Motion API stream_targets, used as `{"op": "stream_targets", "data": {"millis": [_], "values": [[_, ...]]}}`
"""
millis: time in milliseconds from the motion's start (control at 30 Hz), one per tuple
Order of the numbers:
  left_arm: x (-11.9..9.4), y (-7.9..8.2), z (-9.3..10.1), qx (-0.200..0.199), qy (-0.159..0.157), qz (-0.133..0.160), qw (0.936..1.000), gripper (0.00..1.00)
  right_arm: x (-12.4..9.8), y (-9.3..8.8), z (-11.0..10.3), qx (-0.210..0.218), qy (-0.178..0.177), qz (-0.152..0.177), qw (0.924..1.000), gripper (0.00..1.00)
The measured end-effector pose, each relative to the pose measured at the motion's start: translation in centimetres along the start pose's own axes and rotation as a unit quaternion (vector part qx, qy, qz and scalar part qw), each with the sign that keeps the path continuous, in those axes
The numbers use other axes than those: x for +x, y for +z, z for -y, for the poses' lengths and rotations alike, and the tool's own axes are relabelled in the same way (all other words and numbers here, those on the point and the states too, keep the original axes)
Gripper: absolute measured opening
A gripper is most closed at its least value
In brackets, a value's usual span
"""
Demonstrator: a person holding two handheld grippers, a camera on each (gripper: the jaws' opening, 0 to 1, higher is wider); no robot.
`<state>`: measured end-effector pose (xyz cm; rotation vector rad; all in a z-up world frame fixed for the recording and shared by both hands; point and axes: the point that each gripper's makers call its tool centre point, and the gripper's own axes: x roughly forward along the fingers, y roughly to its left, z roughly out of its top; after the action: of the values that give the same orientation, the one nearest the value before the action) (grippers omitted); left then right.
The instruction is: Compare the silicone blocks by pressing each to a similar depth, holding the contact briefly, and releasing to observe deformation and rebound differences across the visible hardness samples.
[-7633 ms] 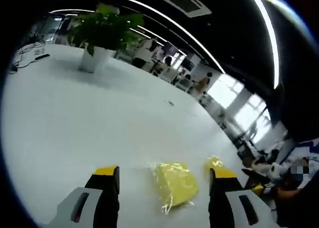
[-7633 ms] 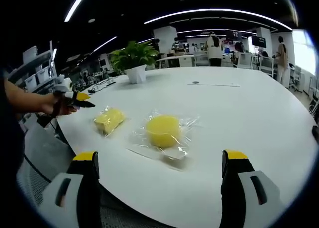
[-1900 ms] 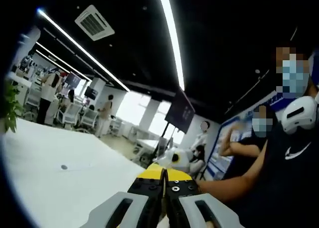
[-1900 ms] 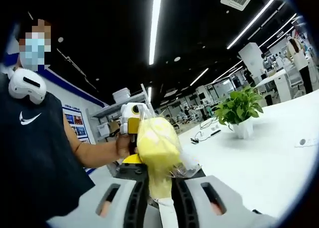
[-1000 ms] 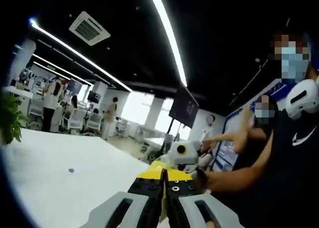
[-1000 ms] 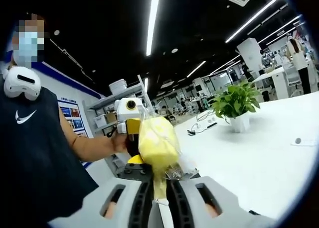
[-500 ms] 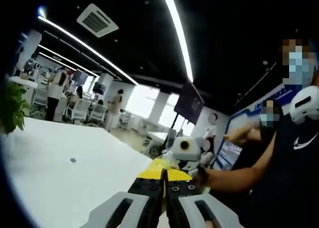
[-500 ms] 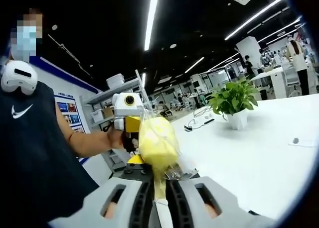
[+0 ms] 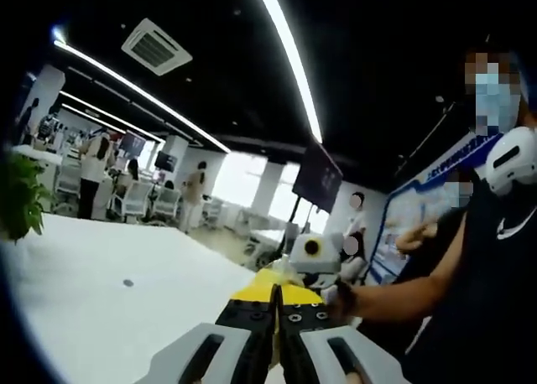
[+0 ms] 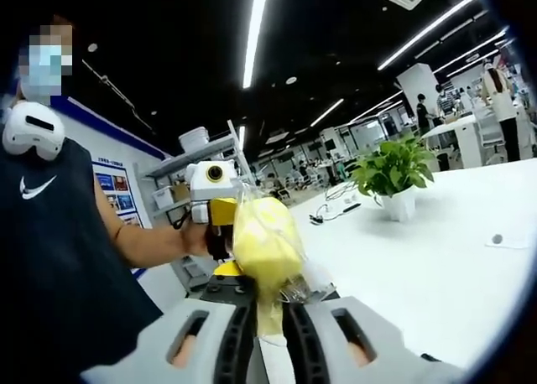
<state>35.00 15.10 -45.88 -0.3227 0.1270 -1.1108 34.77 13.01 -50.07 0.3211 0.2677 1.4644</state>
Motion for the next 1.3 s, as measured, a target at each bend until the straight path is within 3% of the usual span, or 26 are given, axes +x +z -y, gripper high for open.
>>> {"op": "stream_targets", "data": {"millis": [300,433,500,600,800,933,1133,1300], "values": [[-0.3,0.5,0.3,-0.016,-0.004,0.010,0.9998,0.00,0.2,0.3,-0.3,-0.006,0.007,0.010,0.9999,0.10],[-0.3,0.8,0.4,-0.027,-0.007,0.018,0.9995,0.00,0.3,0.4,0.0,-0.022,-0.005,0.013,0.9997,0.14],[-0.2,0.8,0.3,-0.028,-0.005,0.019,0.9994,0.00,0.4,0.2,0.3,-0.034,-0.016,0.006,0.9993,0.19],[-0.4,1.3,0.1,-0.036,-0.003,0.030,0.9989,0.00,0.2,0.1,1.0,-0.053,-0.043,0.006,0.9977,0.36],[-1.2,2.1,-1.4,-0.047,0.018,0.046,0.9977,0.00,-1.2,0.8,3.6,-0.109,-0.128,0.014,0.9856,0.77],[-1.7,2.3,-2.3,-0.067,0.030,0.056,0.9958,0.00,-2.8,1.1,5.1,-0.141,-0.176,0.015,0.9741,0.94],[-2.1,2.2,-3.0,-0.077,0.039,0.058,0.9946,0.00,-6.9,1.5,7.0,-0.160,-0.245,0.024,0.9558,0.96],[-2.6,1.7,-3.9,-0.089,0.051,0.064,0.9927,0.00,-10.2,-0.1,8.4,-0.143,-0.298,0.033,0.9434,0.96]]}}
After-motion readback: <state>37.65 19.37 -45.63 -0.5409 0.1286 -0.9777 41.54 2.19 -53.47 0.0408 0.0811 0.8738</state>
